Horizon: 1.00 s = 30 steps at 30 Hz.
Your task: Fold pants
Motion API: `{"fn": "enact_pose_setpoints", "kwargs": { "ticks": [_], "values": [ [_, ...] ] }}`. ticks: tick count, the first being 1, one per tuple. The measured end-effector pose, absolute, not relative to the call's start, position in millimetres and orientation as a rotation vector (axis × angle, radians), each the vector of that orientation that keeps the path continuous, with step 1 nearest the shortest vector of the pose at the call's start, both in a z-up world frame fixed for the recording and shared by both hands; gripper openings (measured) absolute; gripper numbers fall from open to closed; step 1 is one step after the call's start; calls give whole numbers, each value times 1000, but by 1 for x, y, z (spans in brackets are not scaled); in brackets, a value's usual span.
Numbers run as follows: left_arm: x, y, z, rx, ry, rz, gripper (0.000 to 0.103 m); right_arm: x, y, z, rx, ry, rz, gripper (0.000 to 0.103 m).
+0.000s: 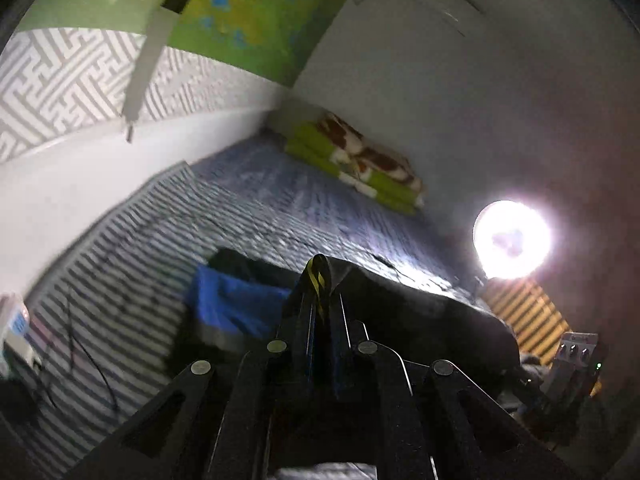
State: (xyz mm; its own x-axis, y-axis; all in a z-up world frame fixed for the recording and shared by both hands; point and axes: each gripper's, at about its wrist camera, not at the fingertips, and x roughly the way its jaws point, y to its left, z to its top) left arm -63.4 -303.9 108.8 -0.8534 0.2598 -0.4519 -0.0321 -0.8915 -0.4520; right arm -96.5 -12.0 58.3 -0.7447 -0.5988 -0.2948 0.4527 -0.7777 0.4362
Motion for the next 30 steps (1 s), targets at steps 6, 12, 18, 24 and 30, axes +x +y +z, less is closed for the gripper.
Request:
{"fn": "enact_pose_setpoints", "kwargs": {
  "ticks": [6,12,18,24,30],
  "values": [
    [-139,-355,89,-844,-688,2837,5,-175,-42,40,610,-459,-2443,8],
    [-237,-389,45,-993,-678,2881,3,-273,-51,-2,739,-520,-2443,8],
    [-308,-391,-8,-1138,-614,2941,3,-340,-60,-55,906,-540,-2478,8],
    [-338,-408,-62,-1343,-723,2906,7,-373,-64,-91,1219,-440,-2464,37],
    [-311,-421,-53,-1277,-760,2932,29,-360,-25,-73,1187,-429,-2444,42]
  ]
}}
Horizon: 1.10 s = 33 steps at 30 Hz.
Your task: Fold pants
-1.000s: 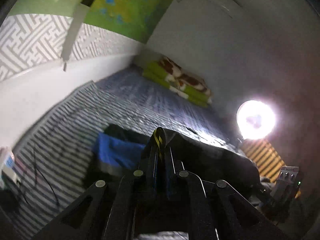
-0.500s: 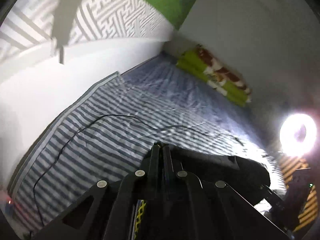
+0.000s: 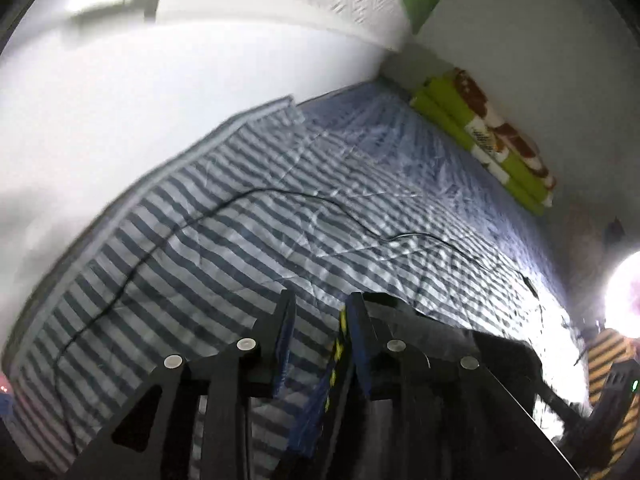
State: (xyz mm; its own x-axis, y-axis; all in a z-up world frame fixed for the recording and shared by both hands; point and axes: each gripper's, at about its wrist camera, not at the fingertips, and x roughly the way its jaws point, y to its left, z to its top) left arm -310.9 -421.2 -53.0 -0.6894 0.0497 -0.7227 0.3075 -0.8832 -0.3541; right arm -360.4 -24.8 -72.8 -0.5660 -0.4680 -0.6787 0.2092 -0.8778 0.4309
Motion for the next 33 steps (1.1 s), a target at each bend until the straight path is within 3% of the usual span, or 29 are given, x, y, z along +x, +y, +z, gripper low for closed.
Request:
{"fn": "enact_pose_setpoints", "kwargs": {
  "ticks": [3,7,10,14,16,19,23,30,33],
  "values": [
    [-288,-400,-43,1214,665,-2747,31,-335,-12,-59,1117,-431,-2443,42],
    [-258,-360,-46,1302,557,-2806,40,-288,-22,-46,1025,-291,-2441,42],
    [-238,-333,-59,1391,506,-2801,40,-257,-37,-45,999,-161,-2426,42],
    [-215,-317,-80,1472,476,-2731,45,-233,-55,-62,1105,-52,-2383,42],
    [-205,-315,-89,1502,493,-2684,55,-224,-55,-72,1177,-31,-2357,41],
    [-180,-304,-87,1517,433,-2667,56,-202,-47,-74,1207,-11,-2350,41],
    [-136,-282,-58,1446,415,-2693,57,-168,-27,-56,1177,-4,-2363,41],
    [-58,-214,13,1245,160,-2765,64,-100,6,-4,1053,37,-2435,42],
    [-24,-197,42,1174,203,-2795,71,-75,22,18,1019,17,-2454,42]
  ]
}}
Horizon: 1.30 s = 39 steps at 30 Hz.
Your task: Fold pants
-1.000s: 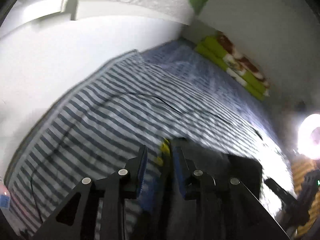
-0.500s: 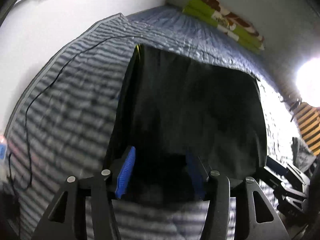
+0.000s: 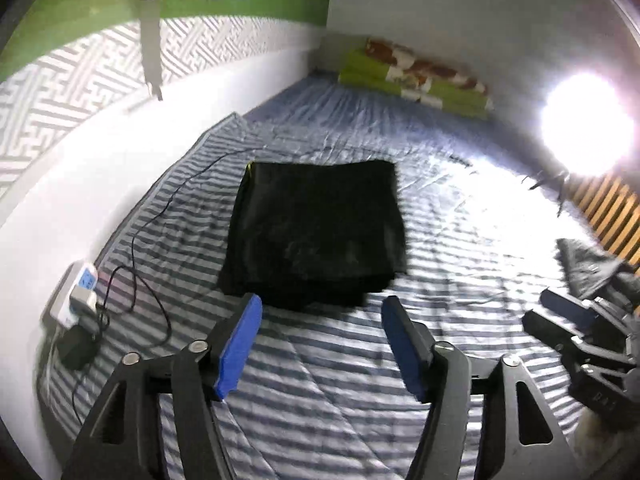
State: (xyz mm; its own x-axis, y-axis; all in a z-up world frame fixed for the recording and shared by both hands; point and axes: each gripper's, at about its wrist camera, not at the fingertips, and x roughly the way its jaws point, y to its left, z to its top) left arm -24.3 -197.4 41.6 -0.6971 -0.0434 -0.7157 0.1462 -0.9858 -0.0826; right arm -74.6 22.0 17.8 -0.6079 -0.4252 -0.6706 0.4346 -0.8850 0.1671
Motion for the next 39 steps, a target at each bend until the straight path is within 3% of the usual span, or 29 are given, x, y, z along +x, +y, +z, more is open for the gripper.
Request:
{"fn": "enact_pose_setpoints", "kwargs": {
  "ticks": [5,7,9,16,31,39],
  "values": [
    [24,-171,73,1089,186,-2812,81,-33,47,44,982,27,-2478,43],
    [42,-160,83,1079,183,-2827,93,-13,57,52,963,36,-2485,46],
    [62,-148,89,1058,169,-2835,97,1,65,57,944,40,-2494,52],
    [96,-110,89,965,172,-2874,101,46,92,65,856,25,-2557,60],
    [43,-118,19,1111,163,-2766,102,11,82,17,963,71,-2557,61],
    [36,-129,17,1022,147,-2742,102,0,63,21,918,88,-2560,61]
  ]
}}
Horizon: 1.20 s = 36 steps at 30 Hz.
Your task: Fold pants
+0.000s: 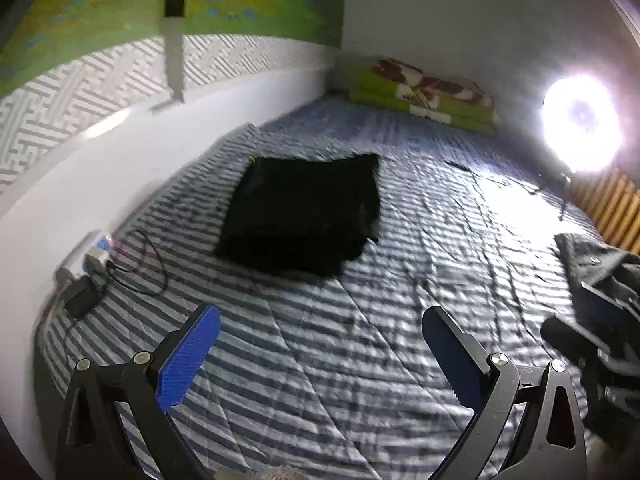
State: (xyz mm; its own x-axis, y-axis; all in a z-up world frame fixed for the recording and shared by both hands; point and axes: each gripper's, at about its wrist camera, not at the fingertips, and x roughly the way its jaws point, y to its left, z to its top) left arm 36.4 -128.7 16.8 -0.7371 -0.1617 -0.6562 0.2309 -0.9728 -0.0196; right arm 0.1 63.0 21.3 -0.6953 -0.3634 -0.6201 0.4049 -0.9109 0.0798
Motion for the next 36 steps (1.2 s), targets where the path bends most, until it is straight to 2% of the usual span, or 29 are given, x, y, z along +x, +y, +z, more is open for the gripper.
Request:
{"fn": "enact_pose_setpoints", "kwargs": {
  "ticks": [5,15,36],
  "values": [
    [29,-130,13,1061,199,-2751,102,-4,62,16,933,101,-2551,61],
    [18,-114,0,1091,126,-2765,103,-5,63,10,950,110,-2568,61],
    [19,-135,-13,1120,144,-2710,102,-7,57,3,963,108,-2559,61]
  ]
}}
